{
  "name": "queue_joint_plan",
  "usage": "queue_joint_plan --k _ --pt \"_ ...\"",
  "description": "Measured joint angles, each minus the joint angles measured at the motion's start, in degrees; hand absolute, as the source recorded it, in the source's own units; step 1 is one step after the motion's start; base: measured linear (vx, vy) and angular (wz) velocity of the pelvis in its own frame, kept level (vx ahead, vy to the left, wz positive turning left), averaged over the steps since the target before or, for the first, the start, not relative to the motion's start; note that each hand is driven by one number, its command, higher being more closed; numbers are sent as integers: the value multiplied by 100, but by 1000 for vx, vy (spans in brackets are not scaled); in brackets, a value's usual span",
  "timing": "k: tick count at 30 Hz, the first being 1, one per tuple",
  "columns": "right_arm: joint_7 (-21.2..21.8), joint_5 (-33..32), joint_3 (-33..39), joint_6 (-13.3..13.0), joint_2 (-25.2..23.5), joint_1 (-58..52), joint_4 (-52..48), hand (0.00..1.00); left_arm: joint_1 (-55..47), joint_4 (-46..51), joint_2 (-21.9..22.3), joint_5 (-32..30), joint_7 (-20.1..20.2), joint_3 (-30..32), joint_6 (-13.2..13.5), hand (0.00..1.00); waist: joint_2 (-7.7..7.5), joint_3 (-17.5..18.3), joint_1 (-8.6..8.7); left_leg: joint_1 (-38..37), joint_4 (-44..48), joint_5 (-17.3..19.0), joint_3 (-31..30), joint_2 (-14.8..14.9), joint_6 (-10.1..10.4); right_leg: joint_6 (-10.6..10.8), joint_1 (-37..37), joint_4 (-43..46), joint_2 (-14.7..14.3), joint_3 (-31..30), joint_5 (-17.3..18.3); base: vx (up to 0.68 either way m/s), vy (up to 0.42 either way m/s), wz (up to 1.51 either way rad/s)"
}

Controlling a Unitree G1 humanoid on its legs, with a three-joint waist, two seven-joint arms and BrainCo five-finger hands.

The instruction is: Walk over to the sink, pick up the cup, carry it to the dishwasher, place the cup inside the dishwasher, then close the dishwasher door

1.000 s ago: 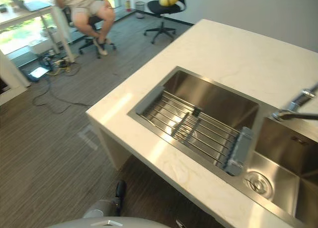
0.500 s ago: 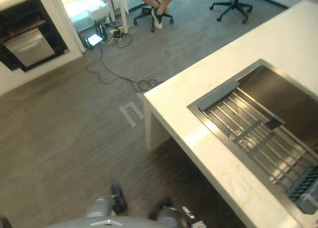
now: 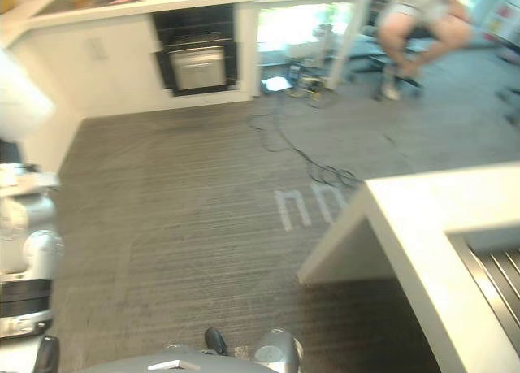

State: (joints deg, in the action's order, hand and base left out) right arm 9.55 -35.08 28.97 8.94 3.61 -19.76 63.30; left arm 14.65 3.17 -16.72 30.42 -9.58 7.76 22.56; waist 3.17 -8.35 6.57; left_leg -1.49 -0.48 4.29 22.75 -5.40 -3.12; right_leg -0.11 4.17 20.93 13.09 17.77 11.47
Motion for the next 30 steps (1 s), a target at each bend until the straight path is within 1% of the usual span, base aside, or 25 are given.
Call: queue_joint_plan --k 1,2,3,4,5,6,7,8,9,10,11,13,14,16,17,23,26,27,30 --pt "2 73 83 -11 -113 -45 90 0 -72 19 51 -98 -19 -52 4 100 -231 37 28 -23 164 48 -68 -172 -78 46 21 -177 137 -331 -68 53 -9 228" --pt "31 193 78 -16 -240 -142 138 0 -44 36 98 -280 -79 -245 56 100 -406 -14 60 353 1654 600 -670 73 -543 708 66 129 155 -670 -216 60 66 155" --pt "40 285 103 -20 -215 -146 157 0 -119 20 199 -369 -163 -343 59 100 -384 -67 -49 353 1659 777 -841 138 -308 679 -10 122 39 -1067 -236 45 105 124" --pt "81 312 87 -26 -206 -173 93 0 -156 21 242 -372 -211 -374 43 100 -412 -33 -97 269 1477 705 -857 106 -227 622 -37 -10 16 -1142 -292 36 182 42" --pt "184 421 64 -83 -180 -170 62 0 -123 39 252 -399 -299 -482 27 100 -397 22 -170 231 1200 585 -897 88 -160 650 -63 -321 -51 -1283 -430 66 129 18" --pt "267 571 49 -166 -174 -113 38 0 -41 62 245 -537 -377 -539 -29 100 -483 92 -184 177 1013 469 -948 74 -149 672 -180 -698 -95 -1227 -589 70 73 17" --pt "294 666 36 -196 -176 -82 36 0 4 59 243 -607 -413 -577 -87 100 -511 107 -180 158 978 407 -1005 71 -188 643 -284 -885 -139 -1215 -684 101 15 23" --pt "369 925 -45 -254 -160 -25 17 0 75 57 244 -719 -523 -687 -248 100 -576 148 -167 87 921 306 -1060 72 -260 666 -524 -1205 -164 -1114 -773 112 -22 29" --pt "430 1098 -243 -248 -131 0 -83 0 119 58 245 -841 -574 -846 -372 100 -580 151 -159 51 893 279 -1153 76 -265 692 -691 -1407 -218 -1051 -853 108 -32 31" --pt "435 1175 -329 -253 -120 21 -137 0 134 55 239 -885 -616 -920 -411 100 -571 147 -151 30 872 256 -1185 77 -256 690 -753 -1464 -245 -1010 -864 91 -51 29" --pt "453 1305 -478 -248 -62 129 -189 0 133 49 227 -1003 -669 -1005 -483 100 -603 171 -143 -36 759 191 -1234 77 -233 682 -833 -1543 -259 -914 -872 49 -78 25" --pt "516 1323 -717 -227 45 286 -308 0 133 45 228 -1041 -756 -1039 -581 100 -513 191 -149 -79 571 58 -1331 87 -199 674 -843 -1560 -310 -854 -869 23 -82 25" --pt "550 1266 -906 -209 132 372 -424 0 128 36 228 -1040 -784 -1032 -615 100 -461 192 -155 -108 419 -52 -1396 97 -112 665 -841 -1566 -329 -766 -864 -11 -72 23" --pt "559 1204 -1205 -89 297 549 -463 0 76 5 228 -1041 -779 -1035 -641 100 -409 223 -182 -203 136 -227 -1489 146 -73 619 -848 -1565 -397 -712 -835 -15 -64 20" --pt "597 728 -2438 509 629 695 -557 0 -251 10 207 -1258 -509 -1025 -635 100 -499 367 -144 -294 -450 -690 -1289 596 260 381 -999 -2039 -796 -439 -1065 -6 -19 10" --pt "598 721 -2420 502 626 687 -527 0 -251 9 207 -1251 -496 -1005 -635 100 -490 369 -131 -342 -449 -704 -1295 607 280 371 -1005 -2049 -819 -441 -1060 0 0 -1" --pt "618 498 -2225 441 567 647 -366 0 -258 -62 207 -1097 -280 -893 -677 100 -466 382 -133 -373 -450 -705 -1275 608 284 360 -1023 -2062 -827 -442 -1059 0 0 -3" --pt "621 391 -2110 359 515 640 -340 0 -278 -165 209 -951 -188 -816 -737 100 -448 390 -129 -386 -450 -704 -1267 605 285 357 -1031 -2068 -827 -450 -1062 0 0 -4" --pt "608 88 -1824 15 314 564 -246 0 -563 -431 229 -535 45 -651 -1029 100 -416 390 -105 -494 -453 -665 -1235 593 293 355 -1151 -2115 -819 -461 -1067 -6 8 -4"
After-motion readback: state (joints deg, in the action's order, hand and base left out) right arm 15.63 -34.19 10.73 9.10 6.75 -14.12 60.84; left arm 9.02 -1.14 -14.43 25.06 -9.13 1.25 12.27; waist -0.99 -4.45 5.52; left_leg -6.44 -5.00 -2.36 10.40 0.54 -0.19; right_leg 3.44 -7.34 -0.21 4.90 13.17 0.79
